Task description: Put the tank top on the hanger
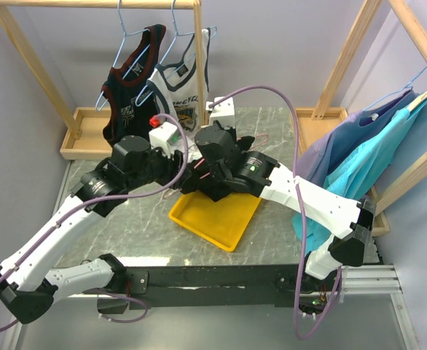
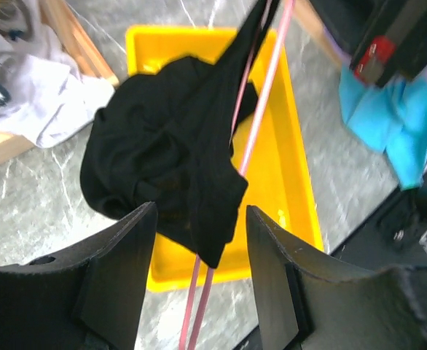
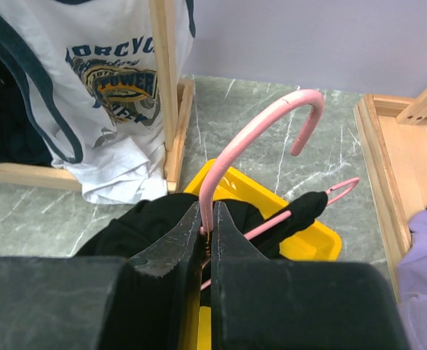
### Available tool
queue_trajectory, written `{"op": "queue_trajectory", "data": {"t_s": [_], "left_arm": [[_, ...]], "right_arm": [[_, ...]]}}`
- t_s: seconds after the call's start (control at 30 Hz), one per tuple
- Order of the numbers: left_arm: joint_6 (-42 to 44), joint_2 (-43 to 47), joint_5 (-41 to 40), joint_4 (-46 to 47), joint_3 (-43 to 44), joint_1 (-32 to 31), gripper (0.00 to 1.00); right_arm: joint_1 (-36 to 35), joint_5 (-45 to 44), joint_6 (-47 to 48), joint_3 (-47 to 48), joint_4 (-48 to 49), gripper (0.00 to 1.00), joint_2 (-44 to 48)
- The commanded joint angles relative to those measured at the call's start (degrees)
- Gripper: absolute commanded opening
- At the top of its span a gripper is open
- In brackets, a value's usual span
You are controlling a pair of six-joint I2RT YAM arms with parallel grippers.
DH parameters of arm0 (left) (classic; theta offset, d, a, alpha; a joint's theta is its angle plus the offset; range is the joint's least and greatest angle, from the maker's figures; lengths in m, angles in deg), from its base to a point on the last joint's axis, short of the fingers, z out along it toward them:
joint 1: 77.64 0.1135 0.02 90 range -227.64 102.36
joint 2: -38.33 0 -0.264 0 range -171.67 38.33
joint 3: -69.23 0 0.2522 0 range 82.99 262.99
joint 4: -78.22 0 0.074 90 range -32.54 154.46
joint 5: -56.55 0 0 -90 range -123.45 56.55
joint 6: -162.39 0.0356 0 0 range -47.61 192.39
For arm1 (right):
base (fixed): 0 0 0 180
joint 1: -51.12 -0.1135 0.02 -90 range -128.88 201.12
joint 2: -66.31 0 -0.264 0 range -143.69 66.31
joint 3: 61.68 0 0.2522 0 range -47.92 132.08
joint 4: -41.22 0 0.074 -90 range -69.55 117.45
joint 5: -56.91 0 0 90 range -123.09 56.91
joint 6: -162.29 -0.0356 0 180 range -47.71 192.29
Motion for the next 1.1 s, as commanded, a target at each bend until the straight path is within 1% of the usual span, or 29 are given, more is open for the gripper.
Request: {"op": "queue_trajectory", "data": {"t_s": [0.0,0.13,0.27,0.3,0.33,0.37,0.43,0.63,0.67,0.7,0.8,0.83,0.87,0.93,0.97,1.0,1.03,1.07], "left_arm": [[4.9,-1.3,5.6,-1.8,1.7,0.1,0.58],[6.0,-3.0,6.5,-2.8,1.2,0.0,0.56],[6.1,-3.4,5.1,-1.0,-0.2,0.0,0.55],[6.0,-3.4,5.0,-0.5,-0.5,0.0,0.53],[5.8,-3.2,4.6,0.2,-1.2,0.0,0.47],[5.4,-3.0,3.7,1.3,-1.7,0.0,0.42],[5.1,-2.5,3.8,3.6,-3.1,0.0,0.38],[4.1,-1.0,5.0,7.7,-6.5,0.0,0.36],[3.8,-0.9,4.6,8.1,-6.8,0.0,0.35],[3.7,-0.9,4.3,8.5,-7.0,0.0,0.32],[2.8,-0.1,4.8,11.0,-8.3,0.0,0.16],[2.4,0.3,4.1,12.0,-9.3,0.0,0.05],[1.2,1.2,3.6,13.8,-10.0,0.0,0.01],[0.5,2.6,3.8,16.3,-12.4,-0.1,0.01],[-0.7,4.3,3.7,19.3,-13.5,-0.2,0.01],[-1.2,5.2,3.9,20.5,-14.5,-0.2,0.01],[-1.8,6.1,3.9,21.5,-16.4,-0.3,0.01],[-3.2,7.5,3.1,22.6,-17.3,-0.3,0.01]], "right_arm": [[0.1,0.1,1.3,2.7,-0.2,0.00,2.2],[0.2,0.3,1.0,2.5,-0.2,0.00,2.2],[0.1,0.5,0.9,2.7,-0.5,0.00,2.1],[0.1,0.5,0.9,2.9,-0.5,0.00,2.2],[0.1,0.6,0.9,3.0,-0.6,0.00,2.1],[0.2,0.6,0.9,3.2,-0.7,0.00,2.1],[0.2,0.8,0.9,3.5,-0.7,0.00,2.2],[0.1,0.7,1.6,4.7,-1.6,0.00,1.9],[0.1,0.7,1.7,4.7,-1.6,0.00,1.9],[0.2,0.7,1.7,4.8,-1.6,0.00,1.8],[0.1,0.9,1.4,4.7,-1.8,0.00,1.7],[0.1,1.0,1.1,4.7,-1.9,0.00,1.7],[0.1,1.2,1.1,4.4,-1.7,0.00,1.7],[0.1,1.7,1.0,4.2,-1.6,0.00,1.8],[0.1,2.0,1.0,4.2,-1.6,0.00,1.8],[0.1,2.2,1.0,4.2,-1.6,0.03,1.8],[0.1,3.3,1.1,4.2,-1.6,0.08,1.9],[0.0,3.7,1.0,4.2,-1.4,0.21,2.1]]}}
